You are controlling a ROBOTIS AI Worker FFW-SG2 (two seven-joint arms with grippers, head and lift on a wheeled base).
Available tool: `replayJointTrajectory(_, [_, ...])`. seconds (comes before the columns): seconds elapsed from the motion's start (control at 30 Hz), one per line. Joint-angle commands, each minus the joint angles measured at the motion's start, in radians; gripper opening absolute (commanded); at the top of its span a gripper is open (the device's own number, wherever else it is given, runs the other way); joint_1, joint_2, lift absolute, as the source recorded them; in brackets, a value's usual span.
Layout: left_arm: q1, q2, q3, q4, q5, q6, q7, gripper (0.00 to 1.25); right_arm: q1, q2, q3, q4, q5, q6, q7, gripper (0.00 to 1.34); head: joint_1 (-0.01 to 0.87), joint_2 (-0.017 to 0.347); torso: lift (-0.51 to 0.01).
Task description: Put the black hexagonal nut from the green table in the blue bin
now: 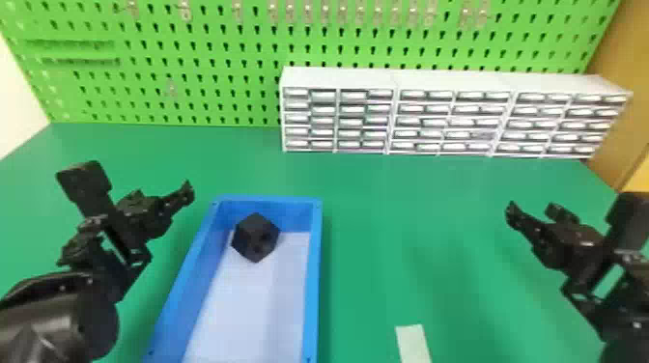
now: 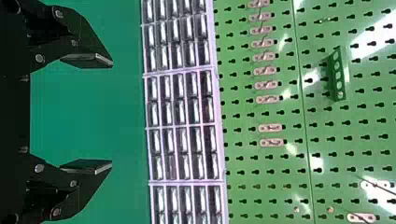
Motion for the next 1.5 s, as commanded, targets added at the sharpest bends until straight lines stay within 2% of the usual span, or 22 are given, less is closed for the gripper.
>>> replayJointTrajectory(0.0, [0.009, 0.0, 0.015, -0.002, -0.006, 0.0, 0.0, 1.06, 0.004, -0.041, 0.008, -0.021, -0.046, 0.027, 0.0, 0.86, 0.666, 0.032, -0.1])
replayJointTrajectory(0.17, [0.02, 0.0, 0.029, -0.005, -0.009, 0.0, 0.0, 1.06, 0.012, -0.047, 0.004, -0.022, -0.097, 0.033, 0.001, 0.86, 0.666, 0.032, -0.1])
replayJointTrajectory(0.57, [0.022, 0.0, 0.03, -0.012, -0.019, 0.0, -0.002, 1.06, 0.035, -0.021, 0.018, -0.025, -0.092, 0.048, 0.003, 0.86, 0.666, 0.032, -0.1])
replayJointTrajectory(0.87, [0.02, 0.0, 0.022, -0.012, -0.013, -0.003, -0.002, 1.06, 0.076, -0.038, 0.022, -0.064, -0.083, 0.093, 0.011, 0.86, 0.666, 0.032, -0.1])
replayJointTrajectory(1.47, [0.023, 0.0, 0.024, -0.012, -0.01, -0.006, -0.002, 1.06, 0.062, -0.027, 0.044, -0.067, -0.055, 0.1, 0.011, 0.86, 0.666, 0.032, -0.1])
